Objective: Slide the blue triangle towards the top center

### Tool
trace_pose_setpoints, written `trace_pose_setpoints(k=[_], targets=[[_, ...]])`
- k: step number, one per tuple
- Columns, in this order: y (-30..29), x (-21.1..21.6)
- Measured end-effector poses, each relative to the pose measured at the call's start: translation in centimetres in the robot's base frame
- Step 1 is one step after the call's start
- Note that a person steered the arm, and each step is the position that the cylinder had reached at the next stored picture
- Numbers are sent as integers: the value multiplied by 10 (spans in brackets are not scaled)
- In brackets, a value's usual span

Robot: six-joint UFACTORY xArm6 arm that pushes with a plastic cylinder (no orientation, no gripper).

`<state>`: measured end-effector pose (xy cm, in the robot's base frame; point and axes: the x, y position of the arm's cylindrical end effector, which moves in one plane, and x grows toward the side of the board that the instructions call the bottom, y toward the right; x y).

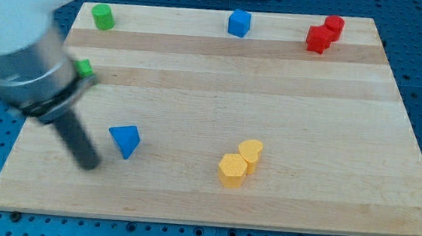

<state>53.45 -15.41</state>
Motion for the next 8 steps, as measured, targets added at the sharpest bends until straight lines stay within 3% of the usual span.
trace_pose_setpoints(k=[1, 2, 3, 4, 6, 8], targets=[[61, -67], [80, -93], [61, -52], [81, -61], [130, -161], [148, -136]])
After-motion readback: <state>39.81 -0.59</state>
